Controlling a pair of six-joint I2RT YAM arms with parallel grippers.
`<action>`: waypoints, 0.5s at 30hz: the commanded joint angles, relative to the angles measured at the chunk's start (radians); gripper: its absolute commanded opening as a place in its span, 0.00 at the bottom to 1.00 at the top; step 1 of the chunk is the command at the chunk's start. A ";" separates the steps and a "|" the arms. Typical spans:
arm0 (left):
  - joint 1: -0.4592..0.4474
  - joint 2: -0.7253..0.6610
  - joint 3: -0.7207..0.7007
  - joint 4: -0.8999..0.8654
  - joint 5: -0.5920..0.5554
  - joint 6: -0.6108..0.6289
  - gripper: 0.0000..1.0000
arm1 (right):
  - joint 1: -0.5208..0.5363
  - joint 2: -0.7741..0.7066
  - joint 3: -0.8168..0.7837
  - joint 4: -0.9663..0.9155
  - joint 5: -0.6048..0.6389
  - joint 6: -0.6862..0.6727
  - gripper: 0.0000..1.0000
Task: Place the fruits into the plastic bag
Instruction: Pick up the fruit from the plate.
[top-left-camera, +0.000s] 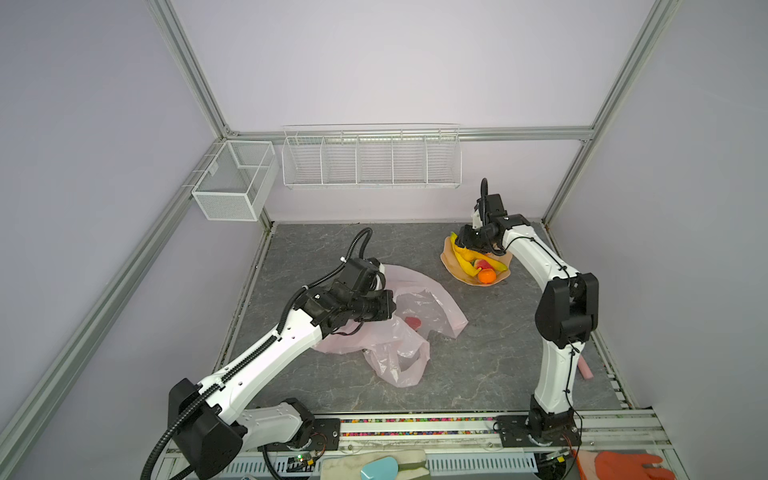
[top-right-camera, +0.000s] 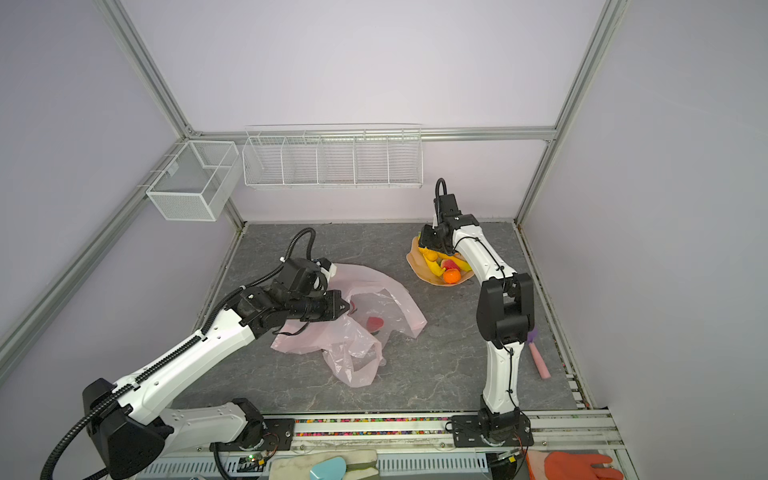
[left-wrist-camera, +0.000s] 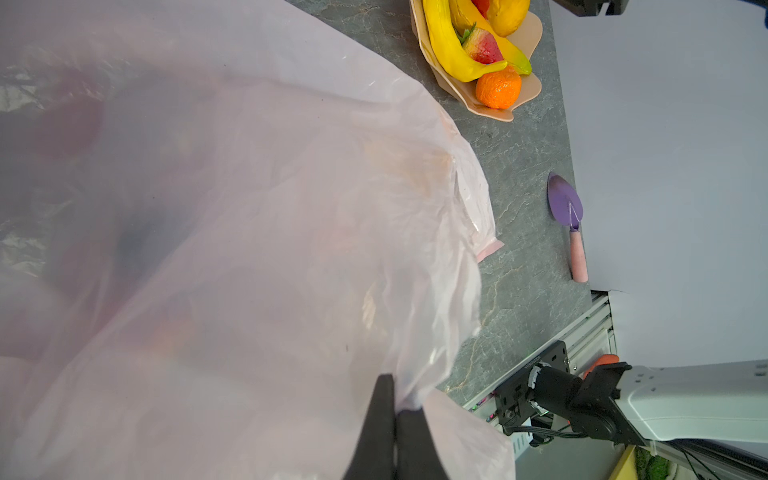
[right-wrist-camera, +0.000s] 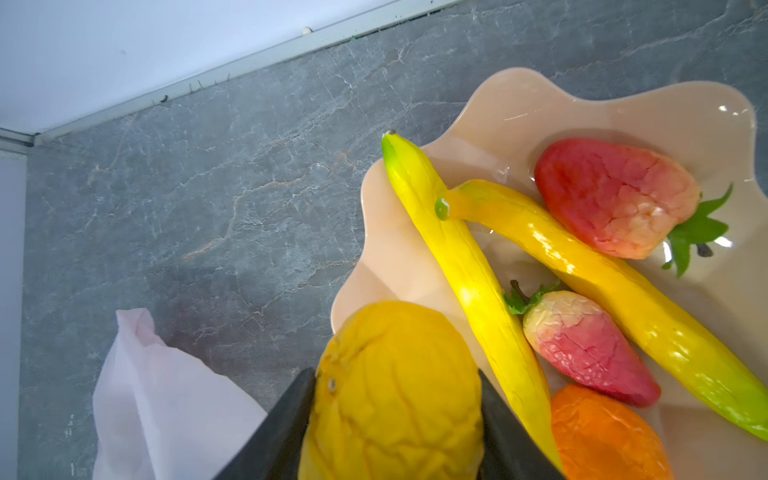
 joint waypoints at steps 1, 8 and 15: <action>0.006 -0.011 -0.005 0.003 0.012 0.000 0.00 | -0.004 -0.065 -0.050 0.021 -0.032 0.028 0.40; 0.006 -0.001 0.004 0.006 0.016 0.006 0.00 | -0.004 -0.254 -0.306 0.113 -0.085 0.091 0.38; 0.006 0.020 0.019 0.006 0.022 0.016 0.00 | 0.018 -0.540 -0.658 0.216 -0.127 0.169 0.37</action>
